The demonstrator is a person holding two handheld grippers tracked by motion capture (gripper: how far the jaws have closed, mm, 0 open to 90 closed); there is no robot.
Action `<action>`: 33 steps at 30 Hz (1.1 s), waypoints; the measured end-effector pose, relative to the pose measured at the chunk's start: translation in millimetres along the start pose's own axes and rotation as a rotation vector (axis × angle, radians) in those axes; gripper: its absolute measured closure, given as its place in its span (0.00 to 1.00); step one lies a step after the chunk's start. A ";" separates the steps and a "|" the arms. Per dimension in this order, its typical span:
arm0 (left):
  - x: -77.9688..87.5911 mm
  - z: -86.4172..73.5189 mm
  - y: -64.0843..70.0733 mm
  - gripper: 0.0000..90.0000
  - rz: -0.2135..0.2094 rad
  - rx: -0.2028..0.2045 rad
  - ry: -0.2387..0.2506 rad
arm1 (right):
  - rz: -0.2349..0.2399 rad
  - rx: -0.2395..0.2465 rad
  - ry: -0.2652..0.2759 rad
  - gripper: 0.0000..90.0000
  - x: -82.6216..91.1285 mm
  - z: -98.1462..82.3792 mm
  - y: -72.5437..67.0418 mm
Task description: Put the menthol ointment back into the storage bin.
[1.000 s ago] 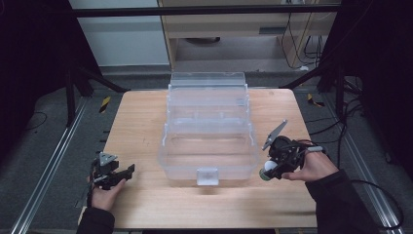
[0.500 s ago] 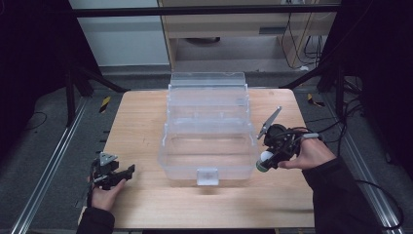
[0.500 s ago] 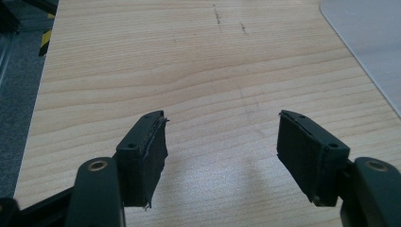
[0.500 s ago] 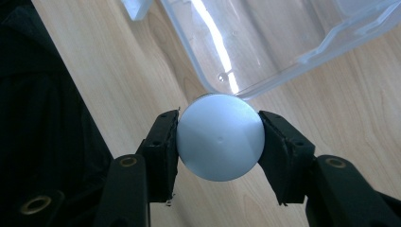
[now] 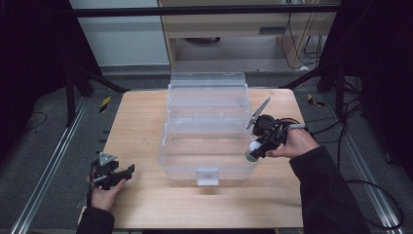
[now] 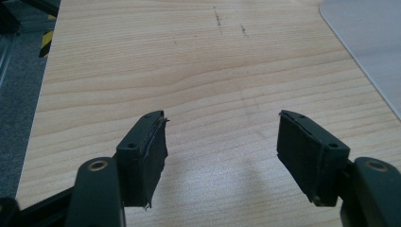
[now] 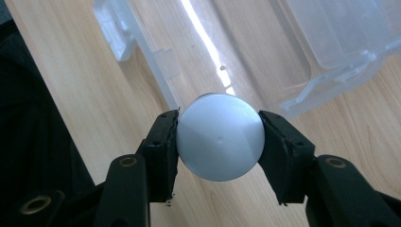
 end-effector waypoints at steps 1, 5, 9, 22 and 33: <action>0.1 0.1 0.0 0.37 0.000 0.001 0.000 | 0.004 -0.001 -0.001 0.56 -2.4 1.5 -0.2; 0.7 0.1 0.2 0.37 0.000 0.001 0.001 | 0.008 0.007 -0.008 0.56 -13.8 6.4 -2.2; 1.1 0.3 0.0 0.37 0.000 0.000 0.003 | 0.018 0.015 -0.016 0.56 -28.6 8.4 -3.7; 1.2 0.5 -0.1 0.37 0.002 -0.001 0.003 | -0.001 0.029 -0.052 0.56 -59.1 -2.3 -0.4; 1.4 0.6 -0.4 0.37 0.003 -0.001 0.004 | 0.007 0.030 -0.088 0.56 -74.4 -10.2 -0.4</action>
Point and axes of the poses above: each handheld gripper's, and its own axes: x roughly backward along the jaws, z roughly out of its top, y roughly to its right, the point moved 7 cm from there along -x, roughly forward along the jaws, and after that the axes turned 7 degrees about -z, right-handed, at the moved point
